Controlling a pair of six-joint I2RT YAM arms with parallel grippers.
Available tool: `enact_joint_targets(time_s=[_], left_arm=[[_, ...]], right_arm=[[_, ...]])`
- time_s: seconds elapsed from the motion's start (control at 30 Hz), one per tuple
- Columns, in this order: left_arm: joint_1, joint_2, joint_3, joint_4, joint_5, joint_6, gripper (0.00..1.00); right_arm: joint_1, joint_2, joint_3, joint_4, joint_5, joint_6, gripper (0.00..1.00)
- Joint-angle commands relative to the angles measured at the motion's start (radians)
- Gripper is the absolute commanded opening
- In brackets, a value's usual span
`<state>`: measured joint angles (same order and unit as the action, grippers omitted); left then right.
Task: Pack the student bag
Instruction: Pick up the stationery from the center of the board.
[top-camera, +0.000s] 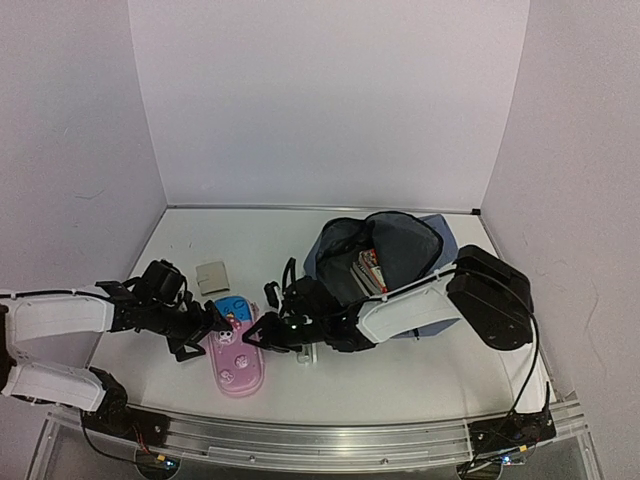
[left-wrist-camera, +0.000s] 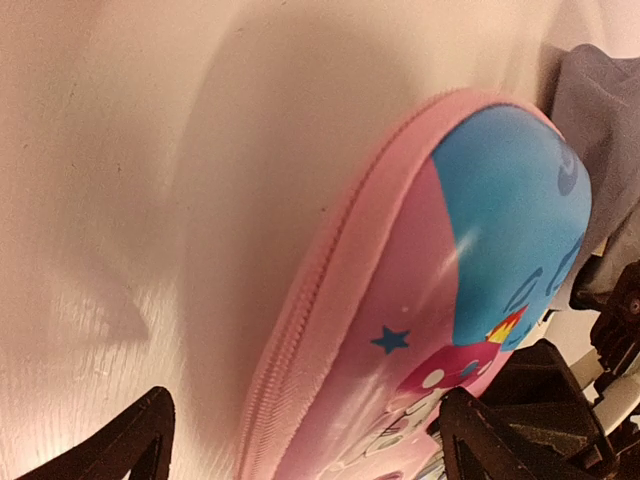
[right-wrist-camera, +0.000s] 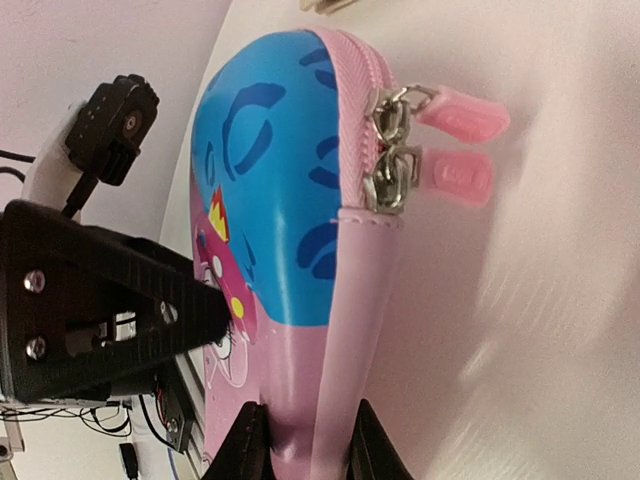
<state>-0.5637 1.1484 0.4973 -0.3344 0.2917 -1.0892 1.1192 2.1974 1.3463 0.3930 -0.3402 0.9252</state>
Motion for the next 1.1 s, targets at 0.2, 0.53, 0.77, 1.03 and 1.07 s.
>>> enact_joint_targets(time_s=[0.2,0.53,0.77,1.03,1.07], left_arm=[[0.014,-0.147,0.258,-0.188,0.030,0.319,0.98],[-0.002,-0.073,0.336,-0.148,0.325,0.474,1.00],[-0.039,-0.031,0.351,-0.142,0.497,0.489,1.00],[-0.073,-0.030,0.334,-0.124,0.673,0.457,1.00],[-0.078,-0.027,0.331,-0.124,0.679,0.452,1.00]], right_arm=[[-0.098,-0.319,0.006,-0.353,0.010,-0.385,0.00],[-0.101,-0.492,-0.019,-0.666,-0.269,-0.662,0.00],[-0.101,-0.510,-0.051,-0.685,-0.483,-0.706,0.00],[-0.101,-0.502,-0.042,-0.693,-0.574,-0.731,0.00],[-0.101,-0.501,-0.041,-0.694,-0.582,-0.732,0.00]])
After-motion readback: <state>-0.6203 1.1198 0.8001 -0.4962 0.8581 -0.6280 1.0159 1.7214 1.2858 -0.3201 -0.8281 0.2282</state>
